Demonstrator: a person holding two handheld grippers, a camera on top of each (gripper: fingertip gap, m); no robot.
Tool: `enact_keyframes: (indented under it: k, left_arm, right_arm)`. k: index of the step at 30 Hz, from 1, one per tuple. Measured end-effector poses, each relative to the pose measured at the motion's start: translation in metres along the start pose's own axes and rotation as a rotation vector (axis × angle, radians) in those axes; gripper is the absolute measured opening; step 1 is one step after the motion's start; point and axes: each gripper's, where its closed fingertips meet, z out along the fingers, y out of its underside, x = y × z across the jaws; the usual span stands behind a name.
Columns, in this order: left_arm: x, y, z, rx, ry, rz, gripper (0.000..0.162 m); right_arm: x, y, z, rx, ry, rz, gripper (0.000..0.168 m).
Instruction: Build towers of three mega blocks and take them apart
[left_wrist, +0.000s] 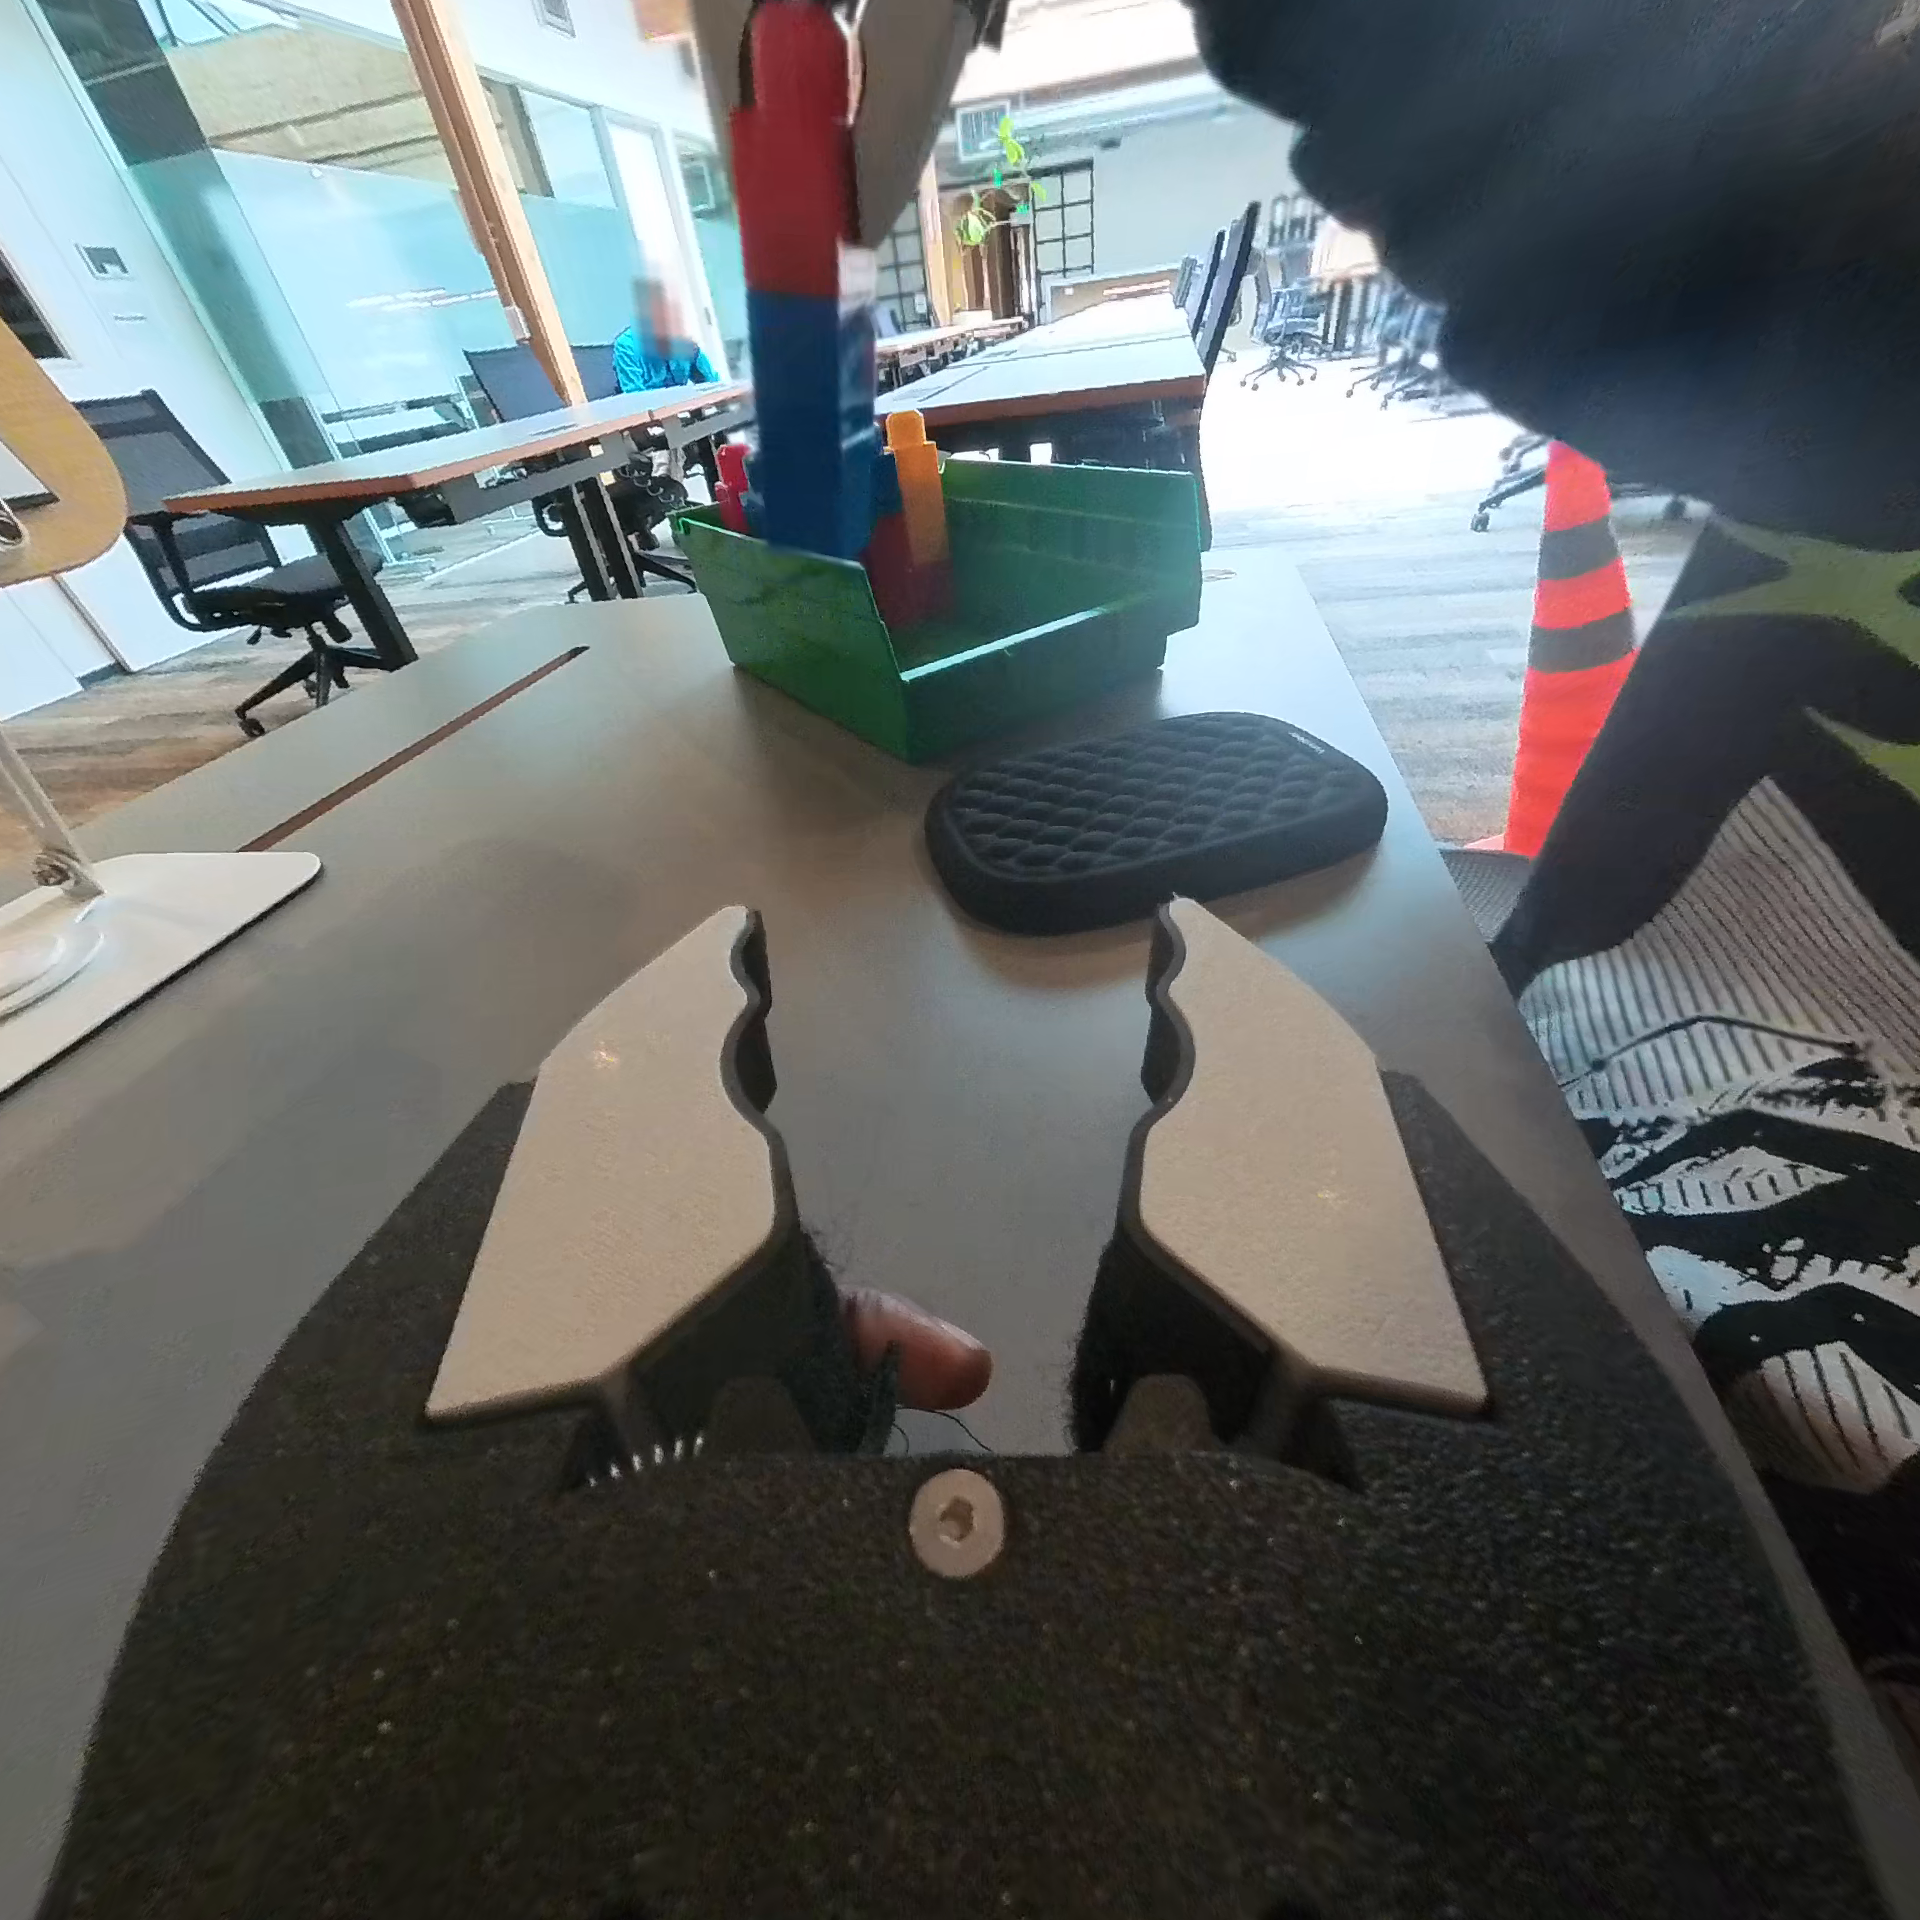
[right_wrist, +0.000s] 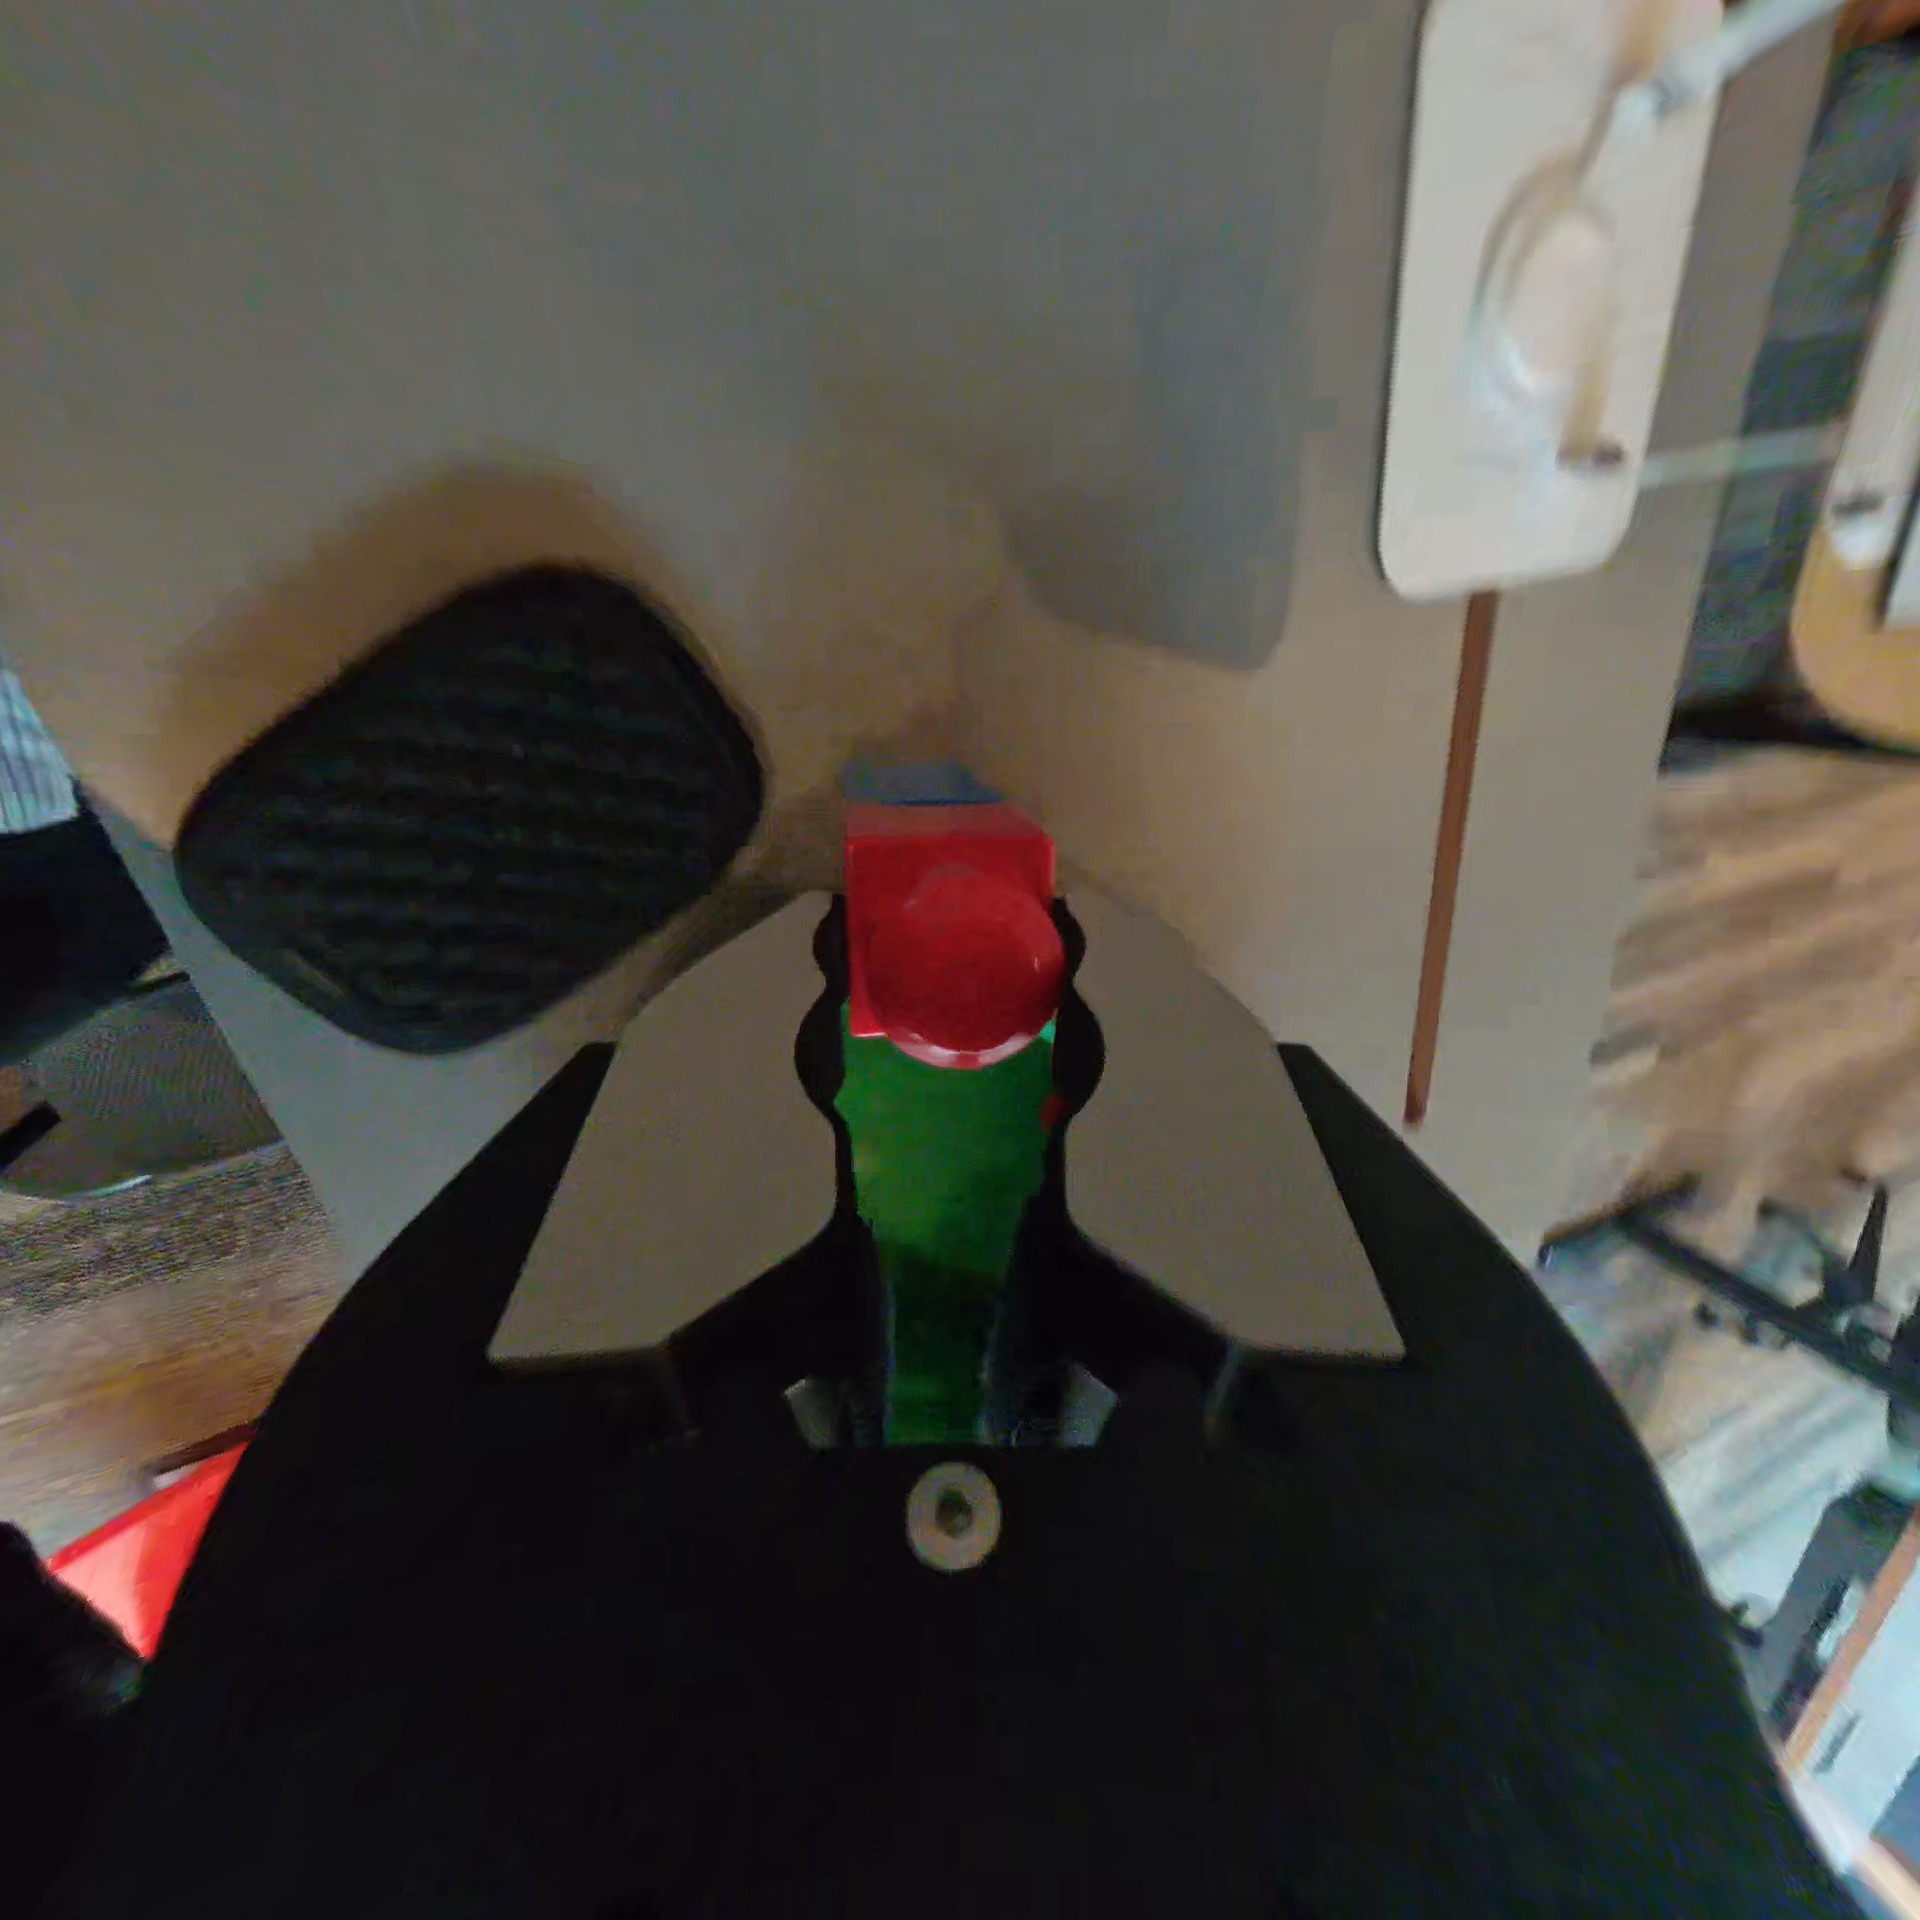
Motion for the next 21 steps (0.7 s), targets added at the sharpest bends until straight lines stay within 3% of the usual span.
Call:
enact_keyframes:
  k: [1, 7, 14, 21]
  left_arm:
    - [0.0, 0.0, 0.0, -0.002, 0.001, -0.002, 0.069]
    - [0.0, -0.001, 0.0, 0.003, -0.001, 0.002, 0.069]
    - [-0.002, -0.001, -0.001, 0.01, -0.005, -0.011, 0.068]
    - [-0.004, -0.002, -0.002, 0.016, -0.009, -0.03, 0.068]
  right_arm:
    - [0.006, 0.018, -0.007, -0.022, 0.012, 0.04, 0.036]
    - [0.023, 0.111, -0.021, -0.122, 0.004, 0.256, 0.036]
    - [0.032, 0.191, 0.013, -0.175, -0.075, 0.482, 0.037]
    - [0.049, 0.231, 0.056, -0.128, -0.118, 0.593, 0.037]
